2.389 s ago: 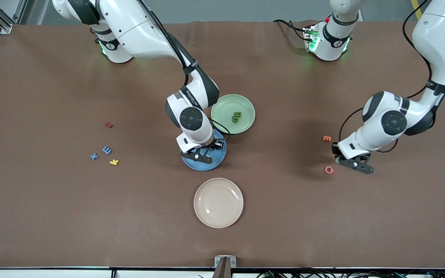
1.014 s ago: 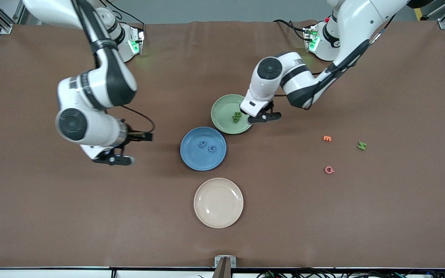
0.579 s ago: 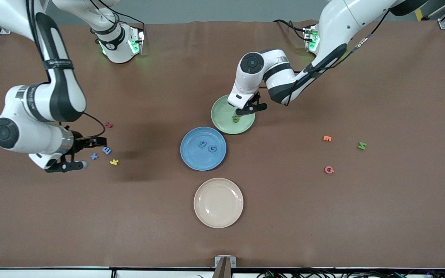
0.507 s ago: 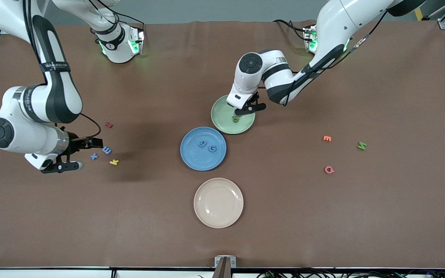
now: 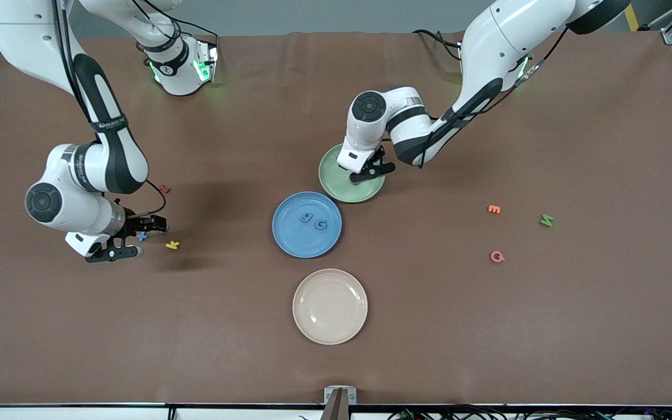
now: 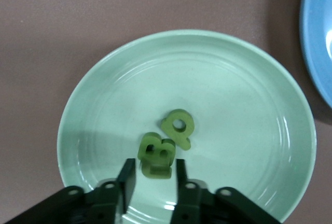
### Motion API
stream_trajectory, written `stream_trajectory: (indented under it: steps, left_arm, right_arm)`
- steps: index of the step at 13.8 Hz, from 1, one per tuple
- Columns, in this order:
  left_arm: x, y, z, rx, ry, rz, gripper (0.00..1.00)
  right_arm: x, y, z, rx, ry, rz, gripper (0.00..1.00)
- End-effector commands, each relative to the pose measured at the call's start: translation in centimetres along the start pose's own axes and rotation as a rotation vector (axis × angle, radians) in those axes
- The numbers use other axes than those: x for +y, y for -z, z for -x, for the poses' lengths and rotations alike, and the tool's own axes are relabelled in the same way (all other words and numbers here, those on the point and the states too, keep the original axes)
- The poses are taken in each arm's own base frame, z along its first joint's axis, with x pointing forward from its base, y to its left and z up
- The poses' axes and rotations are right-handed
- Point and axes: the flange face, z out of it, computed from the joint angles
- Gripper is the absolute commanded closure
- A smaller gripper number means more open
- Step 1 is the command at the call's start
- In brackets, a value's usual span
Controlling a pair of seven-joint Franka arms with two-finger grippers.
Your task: Sort letters by color into matching plates
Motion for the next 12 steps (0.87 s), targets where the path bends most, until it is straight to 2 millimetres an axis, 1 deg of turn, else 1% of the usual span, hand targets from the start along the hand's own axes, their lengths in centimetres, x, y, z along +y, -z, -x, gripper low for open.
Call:
stream_trajectory:
  steps: [1,2,3,5,6,7,9,12]
  left_arm:
    - [0.2,0.7,-1.3,0.023,0.024,0.016,0.0]
    - [0.0,1.2,-1.9,0.033,0.027,0.02,0.0]
    - [-0.5,2.3,-3.3,0.055,0.043,0.025,0.0]
    - [-1.9,4.6,-6.4,0.097,0.081,0.039,0.0]
    - [-2.9,6.2,-8.4,0.125,0.095,0.047,0.0]
    - [-4.5,7.5,-10.7,0.149,0.092,0.037,0.0]
    - [-8.1,9.1,-14.9,0.169,0.06,-0.009,0.0]
    - [-13.8,9.9,-20.4,0.164,0.01,-0.057,0.01]
  right_arm:
    - [0.1,-1.2,0.0,-0.007,0.012,0.01,0.22]
    - [0.2,-1.9,-0.1,-0.016,0.013,0.011,0.23]
    - [0.2,-2.4,-0.2,-0.012,0.014,0.014,0.24]
    - [0.5,-3.4,-0.2,-0.017,0.012,0.018,0.25]
    - [0.5,-3.5,-0.2,-0.018,0.012,0.018,0.26]
    - [0.5,-3.7,-0.1,-0.023,0.012,0.017,0.27]
    - [0.4,-4.3,0.4,-0.038,0.011,0.015,0.29]
    - [0.4,-4.9,0.9,-0.05,0.01,0.014,0.29]
